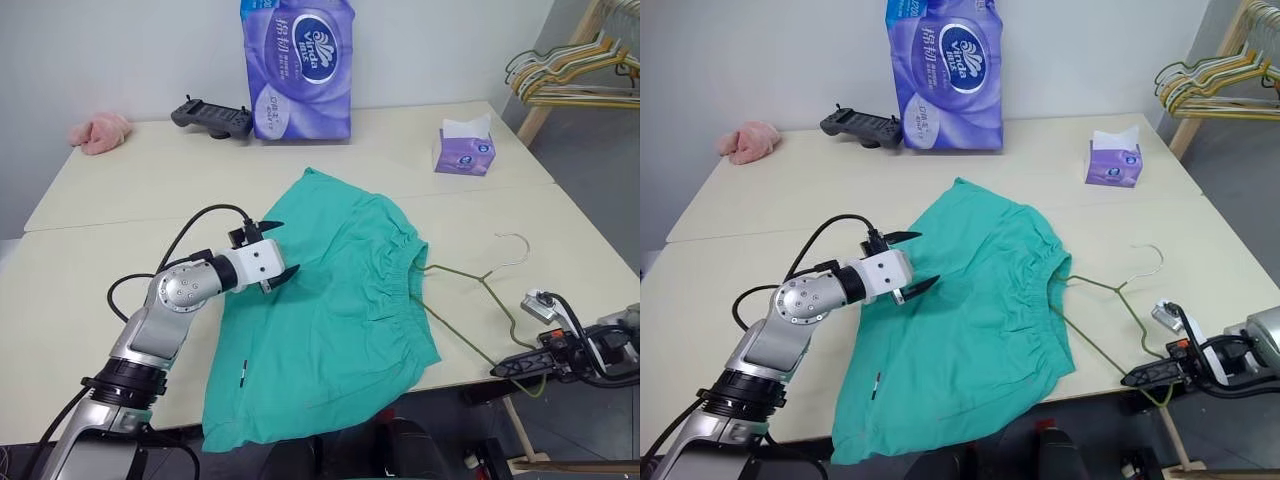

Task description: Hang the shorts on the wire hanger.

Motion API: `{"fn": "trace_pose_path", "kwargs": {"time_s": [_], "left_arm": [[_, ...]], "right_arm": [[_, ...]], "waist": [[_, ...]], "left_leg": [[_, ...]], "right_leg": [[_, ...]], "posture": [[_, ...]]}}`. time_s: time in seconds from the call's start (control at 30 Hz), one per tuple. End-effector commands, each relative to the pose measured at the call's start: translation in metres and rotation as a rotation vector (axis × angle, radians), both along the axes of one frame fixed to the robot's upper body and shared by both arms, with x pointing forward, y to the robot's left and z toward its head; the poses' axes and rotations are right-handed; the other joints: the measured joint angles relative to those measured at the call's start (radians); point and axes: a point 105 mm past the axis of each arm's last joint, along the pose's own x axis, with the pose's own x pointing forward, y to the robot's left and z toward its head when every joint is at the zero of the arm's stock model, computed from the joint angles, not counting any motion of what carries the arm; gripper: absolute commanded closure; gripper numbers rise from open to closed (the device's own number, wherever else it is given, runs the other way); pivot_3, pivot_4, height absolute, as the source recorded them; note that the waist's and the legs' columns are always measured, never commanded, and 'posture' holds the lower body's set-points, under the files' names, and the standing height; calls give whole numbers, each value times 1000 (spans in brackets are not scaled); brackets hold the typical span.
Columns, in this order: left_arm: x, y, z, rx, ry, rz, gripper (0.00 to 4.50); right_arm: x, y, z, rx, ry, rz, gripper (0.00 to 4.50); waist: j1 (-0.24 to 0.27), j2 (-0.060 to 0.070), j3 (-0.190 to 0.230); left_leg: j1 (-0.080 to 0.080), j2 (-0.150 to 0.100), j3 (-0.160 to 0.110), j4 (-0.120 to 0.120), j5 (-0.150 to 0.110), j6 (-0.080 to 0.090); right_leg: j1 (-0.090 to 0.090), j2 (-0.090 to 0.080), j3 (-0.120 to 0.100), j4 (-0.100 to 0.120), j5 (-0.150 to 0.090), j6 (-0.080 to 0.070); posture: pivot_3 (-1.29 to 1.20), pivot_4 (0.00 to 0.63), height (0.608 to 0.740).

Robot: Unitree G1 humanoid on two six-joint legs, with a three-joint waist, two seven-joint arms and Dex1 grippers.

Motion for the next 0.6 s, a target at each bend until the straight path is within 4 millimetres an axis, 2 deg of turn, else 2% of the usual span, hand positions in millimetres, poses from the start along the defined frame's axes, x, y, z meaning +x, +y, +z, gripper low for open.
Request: {"fn": "trace_pose_path", "kwargs": {"time_s": [0.03, 0.13, 0.3, 0.6], "left_arm": [[-2, -1, 13, 3, -56, -7, 32], [-2, -1, 14, 3, -60, -8, 32], [-3, -1, 14, 6, -62, -9, 32], [-2, -3, 15, 9, -65, -16, 32]], "right_arm": [[16, 1, 3, 16, -20, -69, 4500], [33, 8, -2, 41, -23, -147, 4500], [49, 17, -3, 90, -28, -220, 4500], [68, 38, 0, 140, -94, -224, 4500]], "waist": [[-1, 0, 0], [-1, 0, 0], [1, 0, 0], [-11, -3, -2]], "left_leg": [[0, 0, 0, 0, 0, 0], [0, 0, 0, 0, 0, 0], [-1, 0, -1, 0, 0, 0], [0, 1, -1, 0, 0, 0]], "right_leg": [[0, 0, 0, 0, 0, 0], [0, 0, 0, 0, 0, 0], [-1, 0, 1, 0, 1, -1], [-1, 1, 1, 1, 1, -2]], "posture": [[-12, 157, 740], [-10, 157, 740], [-5, 155, 740], [-14, 150, 740]]}}
